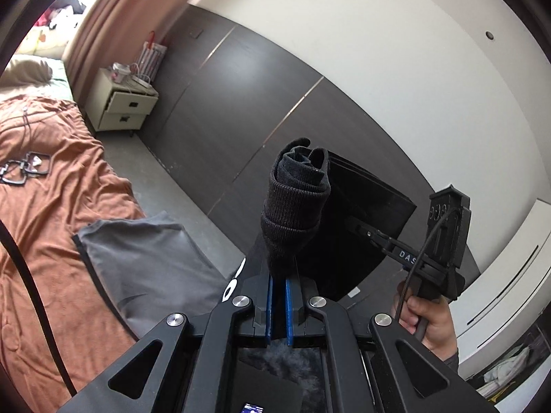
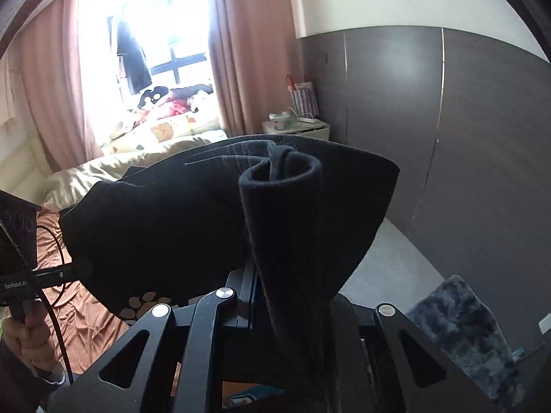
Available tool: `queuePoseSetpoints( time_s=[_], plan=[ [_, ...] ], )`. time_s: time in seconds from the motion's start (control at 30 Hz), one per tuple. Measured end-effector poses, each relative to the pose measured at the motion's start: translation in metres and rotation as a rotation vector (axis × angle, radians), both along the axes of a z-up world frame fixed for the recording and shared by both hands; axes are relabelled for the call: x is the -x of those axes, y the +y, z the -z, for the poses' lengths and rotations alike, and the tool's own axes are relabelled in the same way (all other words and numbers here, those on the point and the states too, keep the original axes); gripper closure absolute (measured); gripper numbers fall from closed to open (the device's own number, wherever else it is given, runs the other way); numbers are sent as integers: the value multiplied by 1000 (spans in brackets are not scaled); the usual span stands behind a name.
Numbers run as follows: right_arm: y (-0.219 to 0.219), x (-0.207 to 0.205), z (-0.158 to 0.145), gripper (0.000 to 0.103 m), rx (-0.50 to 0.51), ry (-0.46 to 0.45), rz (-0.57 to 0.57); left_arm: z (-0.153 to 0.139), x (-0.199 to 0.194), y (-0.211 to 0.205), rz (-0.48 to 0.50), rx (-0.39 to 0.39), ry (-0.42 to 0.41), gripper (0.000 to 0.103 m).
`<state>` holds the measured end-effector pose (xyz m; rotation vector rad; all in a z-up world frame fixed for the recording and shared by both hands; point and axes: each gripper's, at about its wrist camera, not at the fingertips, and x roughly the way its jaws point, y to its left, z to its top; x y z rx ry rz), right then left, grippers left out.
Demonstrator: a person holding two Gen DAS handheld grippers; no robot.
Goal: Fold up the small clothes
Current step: 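Lift the black paw-print shirt off the bedspread with both tools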
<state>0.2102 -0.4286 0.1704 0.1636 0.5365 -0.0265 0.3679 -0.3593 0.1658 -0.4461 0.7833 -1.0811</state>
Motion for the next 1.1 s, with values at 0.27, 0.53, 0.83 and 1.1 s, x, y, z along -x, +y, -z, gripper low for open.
queuePoseSetpoints(
  time_s=[0.27, 0.53, 0.83, 1.1],
  plan=[
    [6, -36, 7, 92, -22, 25, 42, 26, -22, -20, 11, -23, 35, 98],
    [38, -88, 5, 92, -46, 53, 31, 46, -62, -7, -38, -48, 57, 98],
    [43, -167, 20, 92, -31, 127, 24, 85, -122, 4, -91, -70, 106, 98],
    [33, -231, 50, 92, -6, 232, 24, 141, -182, 2, -144, -153, 167, 98]
  ],
)
